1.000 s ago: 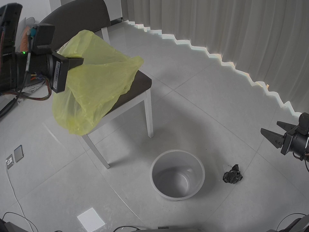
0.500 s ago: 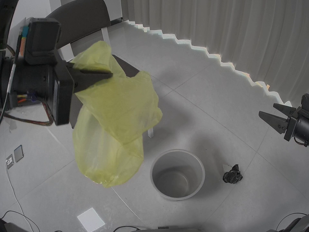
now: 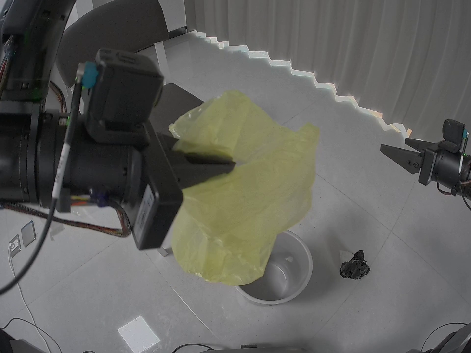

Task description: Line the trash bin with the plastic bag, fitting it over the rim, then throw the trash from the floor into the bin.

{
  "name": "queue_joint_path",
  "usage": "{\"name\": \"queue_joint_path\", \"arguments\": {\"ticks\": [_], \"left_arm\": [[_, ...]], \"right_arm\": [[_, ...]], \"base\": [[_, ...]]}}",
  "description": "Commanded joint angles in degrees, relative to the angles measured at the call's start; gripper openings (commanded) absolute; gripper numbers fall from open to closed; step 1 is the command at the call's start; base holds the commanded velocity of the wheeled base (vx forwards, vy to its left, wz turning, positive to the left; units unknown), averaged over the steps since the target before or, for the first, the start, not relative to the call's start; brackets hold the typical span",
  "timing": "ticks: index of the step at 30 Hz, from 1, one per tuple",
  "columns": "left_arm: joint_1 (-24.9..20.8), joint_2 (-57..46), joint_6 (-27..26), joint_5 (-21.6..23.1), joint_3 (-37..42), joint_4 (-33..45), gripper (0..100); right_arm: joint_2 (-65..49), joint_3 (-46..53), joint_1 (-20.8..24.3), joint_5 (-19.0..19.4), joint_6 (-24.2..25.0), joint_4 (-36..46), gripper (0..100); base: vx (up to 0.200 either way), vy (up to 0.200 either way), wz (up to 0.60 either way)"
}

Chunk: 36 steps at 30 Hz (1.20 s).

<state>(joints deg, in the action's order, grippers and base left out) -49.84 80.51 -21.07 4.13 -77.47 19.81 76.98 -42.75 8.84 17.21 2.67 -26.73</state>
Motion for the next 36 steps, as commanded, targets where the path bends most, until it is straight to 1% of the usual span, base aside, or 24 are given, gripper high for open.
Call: {"name": "queue_joint_path", "arguments": {"ticks": [1,5,9,11,16,20,21,27,34,36], "left_arm": [[-2.72,-0.53,-0.03,0.09,1.80,-0.30,0],[-3.69,-0.35,-0.03,0.17,2.24,-0.65,0],[-3.60,0.18,-0.03,0.09,2.32,-1.09,0],[-3.60,0.26,-0.03,0.09,2.24,-1.44,0],[-3.08,0.97,-0.12,0.09,1.62,-3.46,0],[-2.55,0.79,-0.12,0.00,1.71,-3.81,0],[-2.28,0.70,-0.12,0.00,1.36,-4.34,0],[-2.20,1.32,-0.12,0.00,-1.37,-6.89,0],[-2.55,1.58,-0.20,0.00,-4.09,-6.98,0],[-2.55,1.58,-0.29,0.00,-4.27,-6.89,0]], "right_arm": [[6.07,-3.48,0.39,0.01,0.05,-0.07,100],[10.12,-7.61,0.65,-0.07,0.05,-0.07,100],[13.46,-11.12,2.06,-0.16,2.69,0.10,100],[14.25,-11.30,2.59,-0.16,3.39,0.10,100],[13.37,-6.20,3.03,-0.07,3.04,0.28,100],[9.33,-2.95,3.03,-0.07,3.04,0.45,100],[7.04,-0.31,3.55,-0.07,2.78,1.69,100],[3.88,3.55,7.77,-0.07,1.99,6.17,100],[3.79,7.51,12.87,-0.07,2.60,6.34,100],[4.14,7.51,13.13,-0.07,2.60,6.34,100]], "base": [[0.000,0.000,0.00],[0.000,0.000,0.00],[0.000,0.000,0.00],[0.000,0.000,0.00],[0.000,0.000,0.00],[0.000,0.000,0.00],[0.000,0.000,0.00],[0.000,0.000,0.00],[0.000,0.000,0.00],[0.000,0.000,0.00]]}}
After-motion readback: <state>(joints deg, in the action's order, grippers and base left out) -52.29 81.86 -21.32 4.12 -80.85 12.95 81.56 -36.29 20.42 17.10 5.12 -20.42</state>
